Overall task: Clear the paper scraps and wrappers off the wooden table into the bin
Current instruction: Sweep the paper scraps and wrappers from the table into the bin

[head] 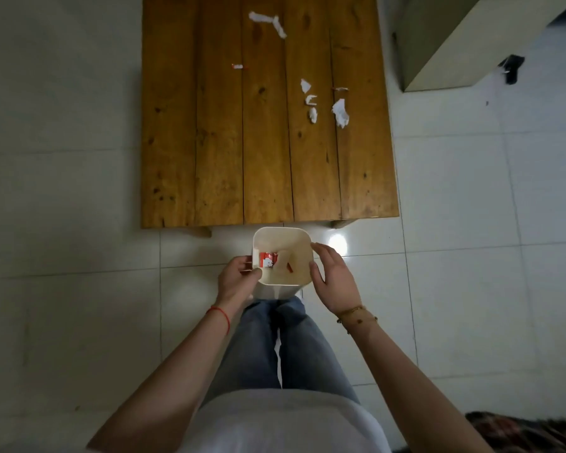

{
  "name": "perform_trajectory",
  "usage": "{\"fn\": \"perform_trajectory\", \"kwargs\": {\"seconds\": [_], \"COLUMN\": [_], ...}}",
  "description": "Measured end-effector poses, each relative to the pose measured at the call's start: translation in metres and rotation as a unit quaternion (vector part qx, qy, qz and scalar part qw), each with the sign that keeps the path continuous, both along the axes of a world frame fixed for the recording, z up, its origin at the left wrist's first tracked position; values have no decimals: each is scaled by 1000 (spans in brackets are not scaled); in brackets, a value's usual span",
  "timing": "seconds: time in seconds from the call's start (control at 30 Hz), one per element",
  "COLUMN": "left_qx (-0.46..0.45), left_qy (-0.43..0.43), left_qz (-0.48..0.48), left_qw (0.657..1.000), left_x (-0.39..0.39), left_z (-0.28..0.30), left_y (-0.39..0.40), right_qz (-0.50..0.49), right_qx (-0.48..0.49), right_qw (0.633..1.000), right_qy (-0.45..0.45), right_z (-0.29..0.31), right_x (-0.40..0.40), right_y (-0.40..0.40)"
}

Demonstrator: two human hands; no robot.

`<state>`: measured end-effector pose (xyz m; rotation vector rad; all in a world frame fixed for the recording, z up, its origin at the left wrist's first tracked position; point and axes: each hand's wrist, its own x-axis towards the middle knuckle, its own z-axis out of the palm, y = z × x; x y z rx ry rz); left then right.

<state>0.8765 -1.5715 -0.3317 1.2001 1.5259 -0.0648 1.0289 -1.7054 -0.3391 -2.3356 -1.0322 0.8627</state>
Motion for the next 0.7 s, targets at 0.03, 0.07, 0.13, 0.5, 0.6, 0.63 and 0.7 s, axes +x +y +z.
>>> {"fn": "perform_trajectory", "kwargs": {"seconds": [0.03, 0.07, 0.13, 0.5, 0.6, 0.63, 0.7], "left_qx": [4, 6, 11, 2, -3, -2, -2], "left_qy": [-4, -9, -16, -24, -34, -39, -51], "left_qz": [-9, -17, -43, -152, -178, -188, -194], "left_qw": [1000, 1000, 999, 988, 983, 981, 980], "left_x": [0, 0, 1, 31, 49, 56, 73], "left_z": [9, 19, 34, 88, 98, 100, 105], "left_y": [-1, -1, -3, -18, -25, -28, -37], "right_qz": [-12, -23, -48, -189, -224, -235, -256], "right_qx": [0, -1, -4, 18, 25, 27, 34], "right_qw": [1000, 1000, 999, 982, 974, 971, 965], "right_qy": [-3, -6, -11, -23, -28, -30, -36], "right_z": [9, 17, 34, 93, 104, 106, 111], "right_x": [-1, -1, -4, -6, 3, 7, 19], "right_y": [-6, -12, -24, -78, -92, -97, -109]}}
